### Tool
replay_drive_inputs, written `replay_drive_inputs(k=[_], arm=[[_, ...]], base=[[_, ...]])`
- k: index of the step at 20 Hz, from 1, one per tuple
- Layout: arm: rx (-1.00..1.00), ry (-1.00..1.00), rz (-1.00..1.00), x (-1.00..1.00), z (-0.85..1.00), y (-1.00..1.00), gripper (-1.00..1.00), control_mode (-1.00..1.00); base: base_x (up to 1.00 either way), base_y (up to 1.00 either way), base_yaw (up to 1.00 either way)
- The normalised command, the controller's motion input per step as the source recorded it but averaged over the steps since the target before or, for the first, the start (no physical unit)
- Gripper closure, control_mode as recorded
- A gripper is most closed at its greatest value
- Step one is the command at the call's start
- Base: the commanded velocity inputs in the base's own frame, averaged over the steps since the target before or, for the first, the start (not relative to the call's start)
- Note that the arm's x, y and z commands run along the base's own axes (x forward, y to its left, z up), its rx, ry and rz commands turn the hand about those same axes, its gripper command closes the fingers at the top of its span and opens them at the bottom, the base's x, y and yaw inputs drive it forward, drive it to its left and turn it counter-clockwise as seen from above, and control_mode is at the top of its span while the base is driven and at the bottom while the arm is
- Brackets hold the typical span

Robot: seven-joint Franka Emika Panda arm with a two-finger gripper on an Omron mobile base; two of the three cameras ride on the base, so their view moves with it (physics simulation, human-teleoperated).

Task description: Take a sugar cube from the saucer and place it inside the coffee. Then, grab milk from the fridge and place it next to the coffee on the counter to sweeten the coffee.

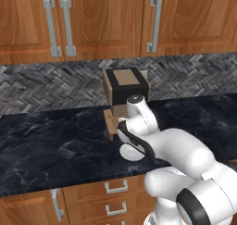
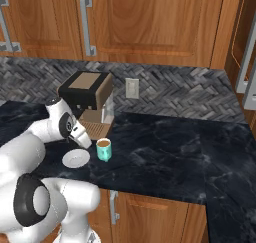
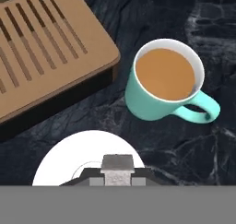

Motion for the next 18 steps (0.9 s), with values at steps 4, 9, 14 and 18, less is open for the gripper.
replay_drive_inputs(k=[4, 9, 14, 18], arm=[[0.00, -0.04, -0.01, 0.00, 0.77, -0.48, 1.00, -1.00], [-0.01, 0.00, 0.00, 0.00, 0.14, -0.17, 1.00, -1.00], [0.00, 0.00, 0.00, 0.18, -0.02, -0.24, 1.00, -1.00], [0.00, 0.00, 0.00, 0.03, -0.03, -0.25, 1.00, -1.00]], base=[[0.00, 0.00, 0.00], [0.00, 0.00, 0.00], [0.00, 0.00, 0.00], [0.00, 0.00, 0.00]])
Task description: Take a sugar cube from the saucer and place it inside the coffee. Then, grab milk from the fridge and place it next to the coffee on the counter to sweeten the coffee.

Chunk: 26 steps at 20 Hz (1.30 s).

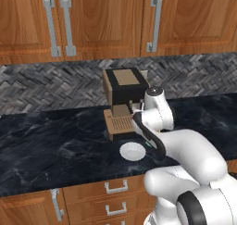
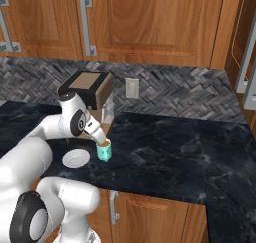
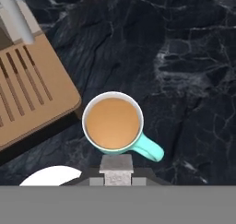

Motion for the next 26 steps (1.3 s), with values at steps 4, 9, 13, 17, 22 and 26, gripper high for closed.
replay_drive_inputs(k=[4, 9, 13, 17, 22, 26], arm=[[0.00, 0.00, 0.00, 0.13, -0.07, -0.18, 1.00, -1.00], [0.00, 0.00, 0.00, 0.19, -0.18, -0.05, 1.00, -1.00], [0.00, 0.00, 0.00, 0.23, -0.10, -0.12, -1.00, -1.00], [0.00, -0.02, 0.00, 0.03, -0.03, -0.34, -1.00, -1.00], [0.01, -0.01, 0.00, -0.14, 0.28, -0.02, -1.00, -1.00], [0.10, 0.01, 0.06, -0.70, 0.81, 0.00, -1.00, -1.00]], base=[[0.00, 0.00, 0.00], [0.00, 0.00, 0.00], [0.00, 0.00, 0.00], [0.00, 0.00, 0.00], [0.00, 0.00, 0.00], [0.00, 0.00, 0.00]])
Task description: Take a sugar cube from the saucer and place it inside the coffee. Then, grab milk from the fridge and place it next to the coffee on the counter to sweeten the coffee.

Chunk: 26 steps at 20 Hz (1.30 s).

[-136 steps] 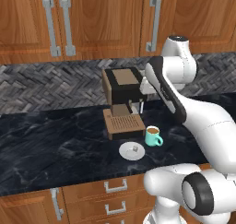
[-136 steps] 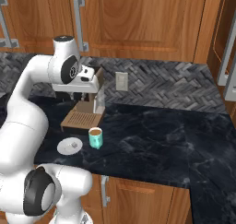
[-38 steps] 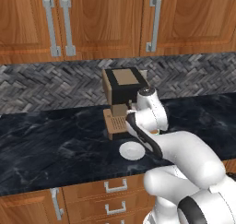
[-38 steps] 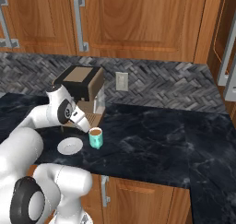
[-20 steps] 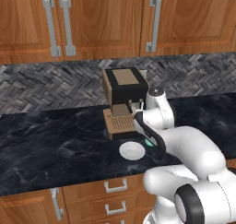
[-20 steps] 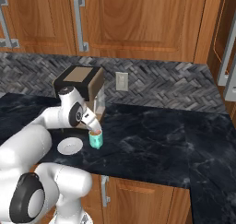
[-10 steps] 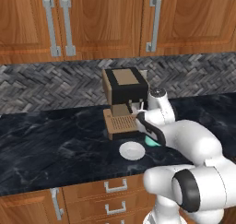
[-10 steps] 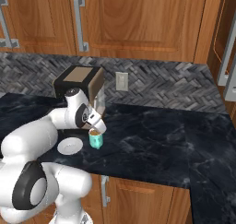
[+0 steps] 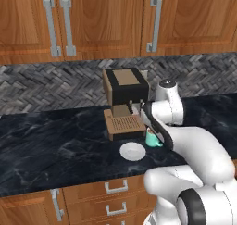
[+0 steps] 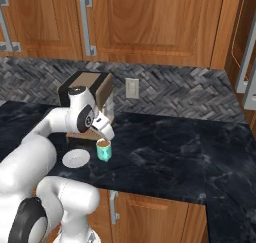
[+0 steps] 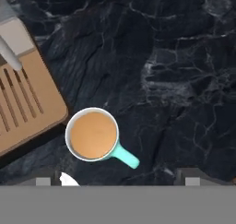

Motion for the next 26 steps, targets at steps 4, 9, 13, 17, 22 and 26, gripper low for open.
replay_drive_inputs(k=[4, 9, 13, 17, 22, 26], arm=[[0.05, 0.01, 0.22, -0.94, 0.76, 0.04, -1.00, -1.00], [-0.03, -0.20, 0.23, -0.87, 0.36, 0.08, -1.00, -1.00], [-0.01, -0.09, 0.04, -0.17, 0.03, 0.00, -1.00, -1.00], [0.00, 0.00, 0.03, -0.17, 0.00, 0.03, -1.00, 1.00], [0.00, 0.00, 0.00, 0.00, 0.00, 0.00, -1.00, 1.00], [0.00, 0.00, 0.00, 0.00, 0.00, 0.00, -1.00, 1.00]], base=[[0.00, 0.00, 0.00], [0.00, 0.00, 0.00], [0.00, 0.00, 0.00], [-0.34, 0.20, 0.20], [-0.30, 0.46, 0.87], [-0.01, 0.39, 0.98]])
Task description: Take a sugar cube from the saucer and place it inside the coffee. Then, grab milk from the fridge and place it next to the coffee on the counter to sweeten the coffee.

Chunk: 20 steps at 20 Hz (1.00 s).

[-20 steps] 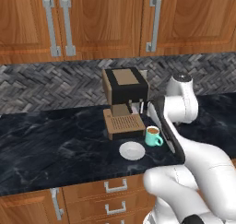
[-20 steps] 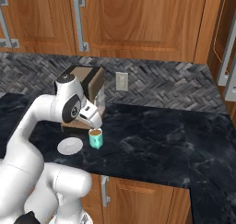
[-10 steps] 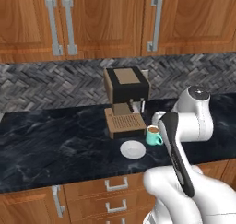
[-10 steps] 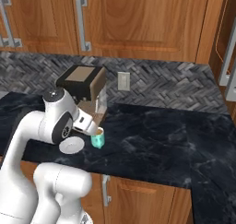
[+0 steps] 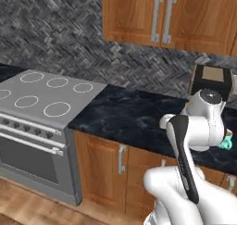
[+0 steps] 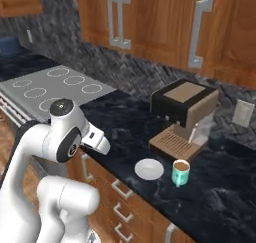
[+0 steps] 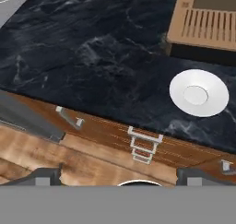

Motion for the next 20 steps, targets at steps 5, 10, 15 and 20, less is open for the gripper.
replay_drive_inputs(k=[5, 10, 15, 20], arm=[[0.00, 0.00, 0.00, 0.00, 0.00, 0.00, -1.00, 1.00], [0.00, 0.00, 0.00, 0.00, 0.00, 0.00, -1.00, 1.00], [0.00, 0.00, 0.00, 0.00, 0.00, 0.00, -1.00, 1.00], [0.00, 0.00, 0.00, 0.00, 0.00, 0.00, -1.00, 1.00]], base=[[-0.01, 0.33, 0.99], [0.00, 0.34, 0.97], [0.00, 0.42, 0.94], [0.00, 0.46, 0.90]])
